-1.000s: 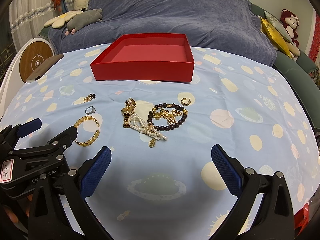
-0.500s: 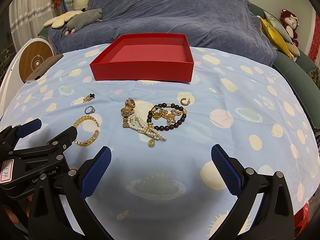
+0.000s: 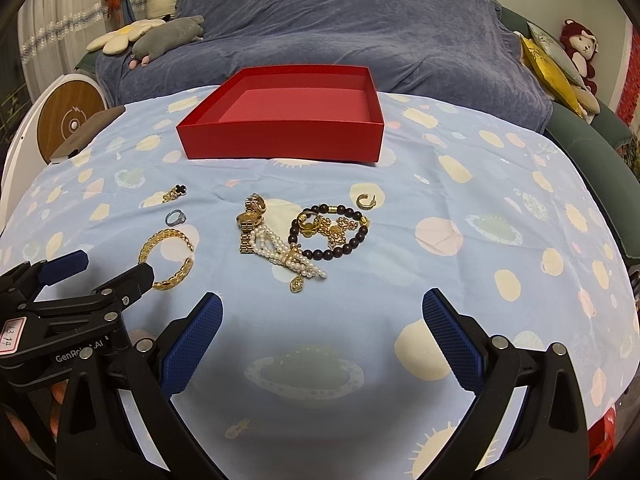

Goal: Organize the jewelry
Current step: 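Grasp the gold bangle with the left tool while the right tool grasps the pearl necklace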

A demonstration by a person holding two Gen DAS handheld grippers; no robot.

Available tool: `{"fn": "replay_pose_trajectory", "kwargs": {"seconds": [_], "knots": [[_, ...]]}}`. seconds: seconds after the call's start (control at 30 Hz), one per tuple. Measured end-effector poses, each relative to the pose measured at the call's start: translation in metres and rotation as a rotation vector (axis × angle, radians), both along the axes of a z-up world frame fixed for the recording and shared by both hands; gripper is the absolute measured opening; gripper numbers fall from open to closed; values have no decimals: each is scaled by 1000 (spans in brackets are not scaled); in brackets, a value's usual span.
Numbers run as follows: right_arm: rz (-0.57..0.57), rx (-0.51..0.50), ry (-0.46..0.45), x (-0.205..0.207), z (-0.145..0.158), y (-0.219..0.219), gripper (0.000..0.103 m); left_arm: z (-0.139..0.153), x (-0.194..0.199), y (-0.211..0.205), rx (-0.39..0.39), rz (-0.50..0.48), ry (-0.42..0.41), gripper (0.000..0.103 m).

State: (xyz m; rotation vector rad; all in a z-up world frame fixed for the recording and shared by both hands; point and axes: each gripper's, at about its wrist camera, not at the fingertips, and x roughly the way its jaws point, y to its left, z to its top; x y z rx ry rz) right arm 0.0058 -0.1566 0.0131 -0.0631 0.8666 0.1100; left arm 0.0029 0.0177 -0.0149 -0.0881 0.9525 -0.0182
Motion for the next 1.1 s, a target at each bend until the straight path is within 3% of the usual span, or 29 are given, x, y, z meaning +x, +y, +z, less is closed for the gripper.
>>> {"fn": "replay_pose_trajectory", "kwargs": {"seconds": [0.43, 0.5, 0.67, 0.9, 1.1], "knots": [[-26, 8, 27, 1, -7, -16, 98, -24, 17, -17, 39, -52, 33, 93], [-30, 11, 31, 2, -8, -17, 98, -25, 17, -19, 61, -58, 18, 85], [-31, 22, 40, 4, -9, -19, 98, -22, 20, -21, 79, -83, -6, 53], [0, 48, 45, 11, -10, -15, 97, -11, 18, -17, 43, -91, -18, 53], [56, 55, 54, 27, -16, 0, 77, 4, 15, -3, -4, -66, -35, 53]]}}
